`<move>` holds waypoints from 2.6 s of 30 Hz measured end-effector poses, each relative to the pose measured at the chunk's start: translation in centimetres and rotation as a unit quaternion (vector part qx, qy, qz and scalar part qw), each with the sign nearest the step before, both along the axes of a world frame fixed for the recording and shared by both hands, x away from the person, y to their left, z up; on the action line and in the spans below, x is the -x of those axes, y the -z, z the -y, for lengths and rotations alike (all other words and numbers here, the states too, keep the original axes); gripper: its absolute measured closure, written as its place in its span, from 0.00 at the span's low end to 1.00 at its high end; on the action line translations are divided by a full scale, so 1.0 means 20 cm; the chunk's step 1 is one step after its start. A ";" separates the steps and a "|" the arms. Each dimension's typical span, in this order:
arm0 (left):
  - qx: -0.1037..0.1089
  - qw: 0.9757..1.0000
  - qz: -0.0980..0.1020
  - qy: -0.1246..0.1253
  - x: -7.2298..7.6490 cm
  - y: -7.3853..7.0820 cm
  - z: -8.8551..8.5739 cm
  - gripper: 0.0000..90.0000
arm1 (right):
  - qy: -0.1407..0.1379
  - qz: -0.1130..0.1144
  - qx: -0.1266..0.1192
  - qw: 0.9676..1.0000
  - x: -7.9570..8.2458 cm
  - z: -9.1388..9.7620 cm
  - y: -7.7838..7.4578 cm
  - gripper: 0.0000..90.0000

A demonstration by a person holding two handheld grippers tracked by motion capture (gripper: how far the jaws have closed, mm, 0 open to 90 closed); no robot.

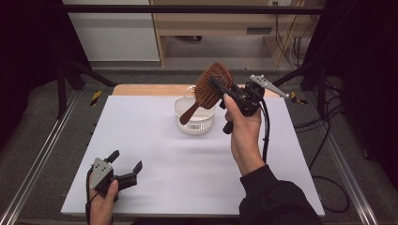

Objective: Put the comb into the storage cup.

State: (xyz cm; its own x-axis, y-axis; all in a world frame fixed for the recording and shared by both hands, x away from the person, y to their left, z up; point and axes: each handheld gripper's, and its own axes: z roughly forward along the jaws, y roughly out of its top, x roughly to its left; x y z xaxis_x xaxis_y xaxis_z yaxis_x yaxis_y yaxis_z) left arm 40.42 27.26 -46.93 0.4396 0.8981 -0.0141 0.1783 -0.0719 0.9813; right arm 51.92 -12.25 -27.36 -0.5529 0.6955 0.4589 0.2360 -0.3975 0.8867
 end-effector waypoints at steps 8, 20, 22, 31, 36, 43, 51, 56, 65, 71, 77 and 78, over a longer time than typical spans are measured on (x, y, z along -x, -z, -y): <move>0.004 1.000 -0.002 -0.001 0.00 0.01 0.00 0.05 | 0.021 0.018 0.010 1.000 -0.13 -0.09 -0.07 0.56; 0.008 1.000 0.001 -0.010 0.00 0.01 0.00 0.02 | 0.062 0.027 0.022 0.997 -0.29 -0.09 -0.03 0.57; 0.007 1.000 0.001 -0.012 -0.01 0.01 0.00 0.02 | 0.070 0.028 0.024 0.997 -0.31 -0.09 -0.01 0.56; 0.010 1.000 0.001 -0.011 -0.01 0.01 0.00 0.02 | 0.088 0.031 0.040 0.995 -0.33 -0.09 0.02 0.56; 0.009 1.000 0.002 -0.010 -0.01 0.01 0.00 0.02 | 0.087 0.025 0.043 0.995 -0.34 -0.09 0.05 0.56; 0.009 1.000 0.002 -0.008 -0.01 0.01 0.00 0.02 | 0.086 0.025 0.045 0.995 -0.35 -0.11 0.05 0.56; 0.009 1.000 0.002 -0.004 -0.01 0.01 0.00 0.02 | 0.086 0.024 0.049 0.995 -0.35 -0.12 0.06 0.56; 0.009 1.000 0.002 -0.003 -0.01 0.01 0.00 0.02 | 0.089 0.022 0.047 0.995 -0.35 -0.12 0.07 0.56; 0.007 1.000 0.002 -0.001 -0.01 0.01 0.00 0.02 | 0.089 0.015 0.044 0.995 -0.36 -0.11 0.10 0.56; 0.009 1.000 0.003 -0.001 -0.01 0.01 0.00 0.02 | 0.089 0.013 0.045 0.995 -0.36 -0.11 0.12 0.56; 0.010 1.000 0.004 -0.001 -0.01 0.01 0.00 0.02 | 0.090 0.012 0.045 0.995 -0.36 -0.11 0.12 0.56; 0.010 1.000 0.004 -0.001 -0.01 0.01 0.00 0.02 | 0.090 0.011 0.045 0.995 -0.36 -0.11 0.12 0.56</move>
State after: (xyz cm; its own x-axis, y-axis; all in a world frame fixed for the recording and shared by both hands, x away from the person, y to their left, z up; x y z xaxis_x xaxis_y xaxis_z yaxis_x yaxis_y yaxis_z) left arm 40.61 27.23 -47.14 0.4381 0.8984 -0.0291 0.1715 -0.0518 0.9838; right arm 59.14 -9.99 -29.83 -0.4245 0.8220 0.3795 0.1472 -0.3509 0.9248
